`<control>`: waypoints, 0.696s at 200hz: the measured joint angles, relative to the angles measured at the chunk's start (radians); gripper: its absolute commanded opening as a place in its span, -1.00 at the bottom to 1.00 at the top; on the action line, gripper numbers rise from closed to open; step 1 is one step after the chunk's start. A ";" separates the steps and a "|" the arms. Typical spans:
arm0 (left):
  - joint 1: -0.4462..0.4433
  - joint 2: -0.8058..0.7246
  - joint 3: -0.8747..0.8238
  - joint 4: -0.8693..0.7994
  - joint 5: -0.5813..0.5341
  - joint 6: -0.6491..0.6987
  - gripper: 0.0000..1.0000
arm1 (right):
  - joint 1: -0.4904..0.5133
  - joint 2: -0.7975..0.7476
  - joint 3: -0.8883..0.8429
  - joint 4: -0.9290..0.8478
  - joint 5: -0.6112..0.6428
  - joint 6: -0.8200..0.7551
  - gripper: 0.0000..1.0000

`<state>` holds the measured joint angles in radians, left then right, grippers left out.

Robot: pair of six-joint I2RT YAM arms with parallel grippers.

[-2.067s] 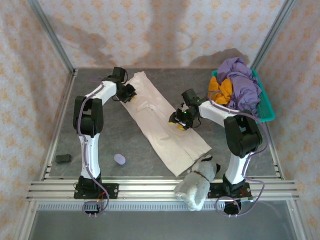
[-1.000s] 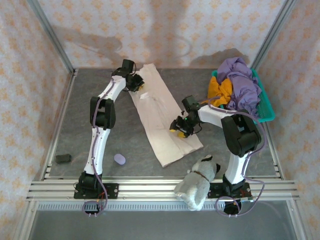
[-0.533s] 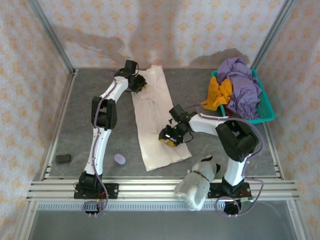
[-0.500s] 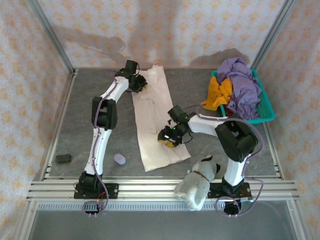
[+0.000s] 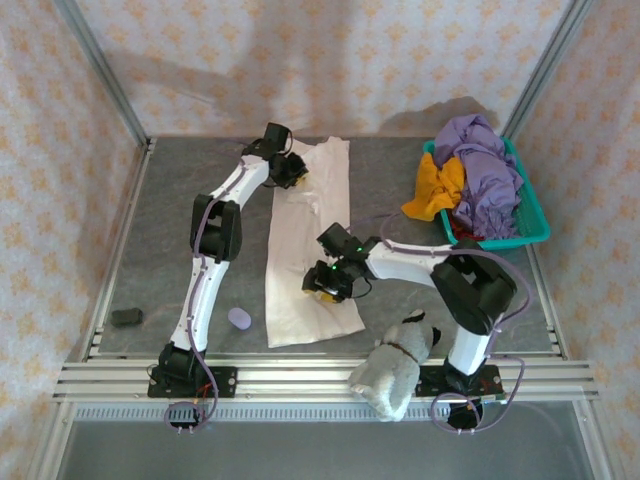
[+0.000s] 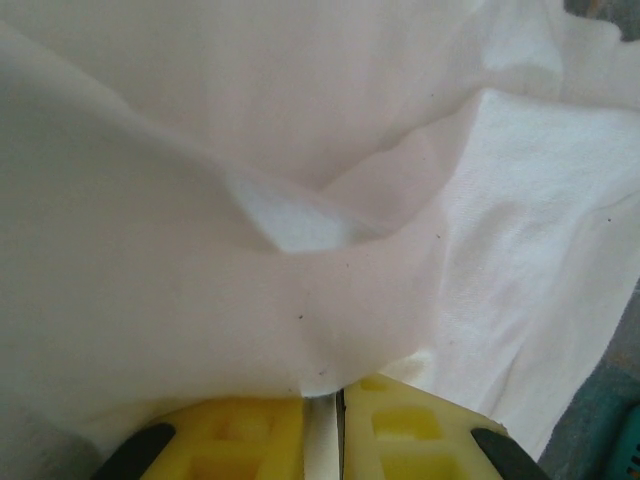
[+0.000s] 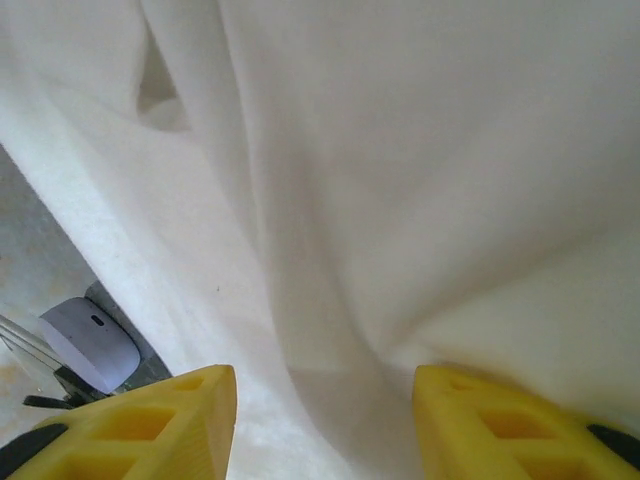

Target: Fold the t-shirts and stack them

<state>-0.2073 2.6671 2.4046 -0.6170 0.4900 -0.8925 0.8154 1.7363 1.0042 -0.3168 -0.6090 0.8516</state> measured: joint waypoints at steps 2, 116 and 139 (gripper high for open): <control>0.001 -0.001 0.000 -0.001 0.000 0.001 -0.64 | 0.000 -0.006 -0.003 -0.002 0.002 0.003 0.00; 0.000 -0.464 -0.415 -0.023 0.003 0.127 -0.55 | -0.008 -0.118 -0.154 -0.056 0.093 0.069 0.02; 0.000 -0.596 -0.558 -0.017 0.003 0.159 -0.49 | 0.013 -0.119 -0.154 -0.059 0.095 0.090 0.02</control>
<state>-0.2077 2.0708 1.8469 -0.6342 0.4934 -0.7330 0.8280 1.6176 0.8505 -0.3759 -0.5144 0.9417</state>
